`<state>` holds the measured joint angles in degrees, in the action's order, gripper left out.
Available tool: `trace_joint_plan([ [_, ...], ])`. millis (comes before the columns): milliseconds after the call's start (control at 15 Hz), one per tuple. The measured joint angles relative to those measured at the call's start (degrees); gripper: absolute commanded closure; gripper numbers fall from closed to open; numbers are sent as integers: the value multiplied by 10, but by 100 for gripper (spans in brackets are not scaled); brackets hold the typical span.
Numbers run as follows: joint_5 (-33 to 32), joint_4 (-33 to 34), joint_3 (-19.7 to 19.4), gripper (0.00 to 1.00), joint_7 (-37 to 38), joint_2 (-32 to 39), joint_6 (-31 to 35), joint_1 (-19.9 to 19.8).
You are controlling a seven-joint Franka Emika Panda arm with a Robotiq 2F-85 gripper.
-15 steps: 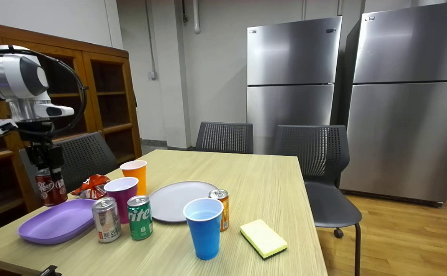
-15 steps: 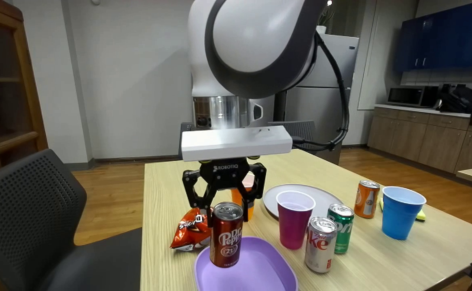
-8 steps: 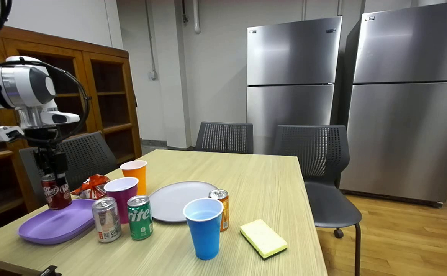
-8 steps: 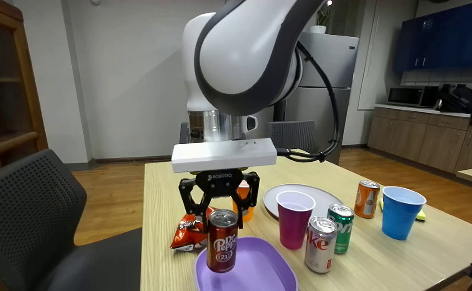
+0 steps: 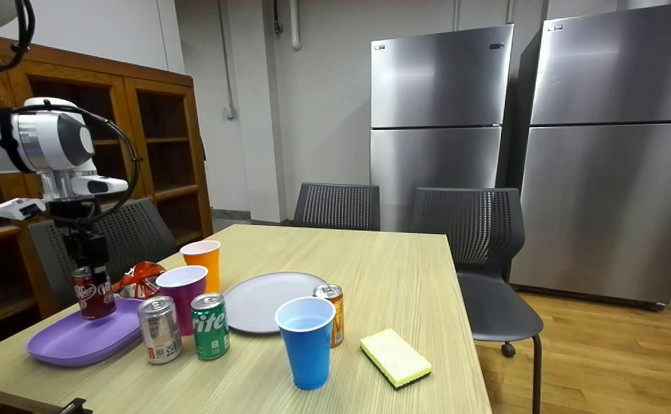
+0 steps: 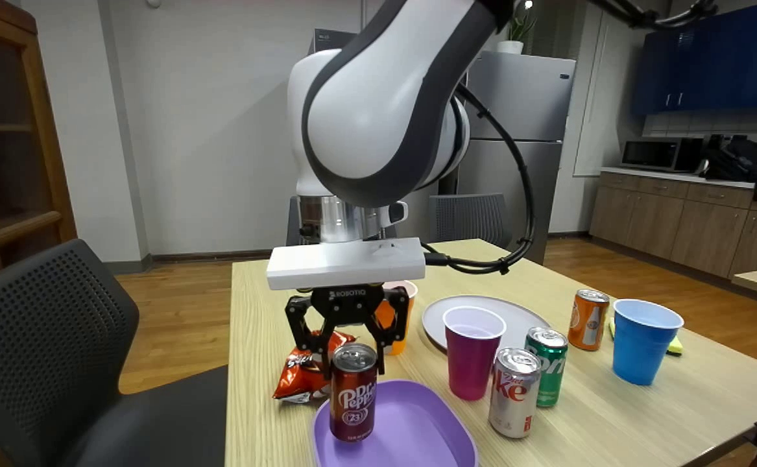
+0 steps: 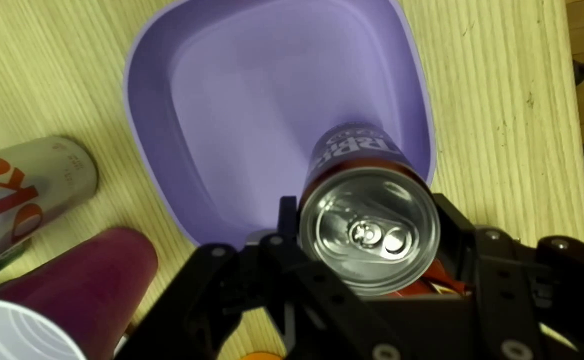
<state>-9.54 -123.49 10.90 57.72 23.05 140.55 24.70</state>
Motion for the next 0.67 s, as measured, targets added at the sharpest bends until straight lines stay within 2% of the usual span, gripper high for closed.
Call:
trace_joint_plan([
  [267, 1, 10, -5, 60, 6, 12, 0, 3],
  [333, 1, 11, -5, 52, 7, 14, 0, 4],
  [400, 1, 12, -6, 10, 8, 15, 0, 5],
  [600, 3, 15, -9, 0, 11, 18, 0, 8],
  [667, 4, 16, -10, 0, 13, 18, 0, 9],
])
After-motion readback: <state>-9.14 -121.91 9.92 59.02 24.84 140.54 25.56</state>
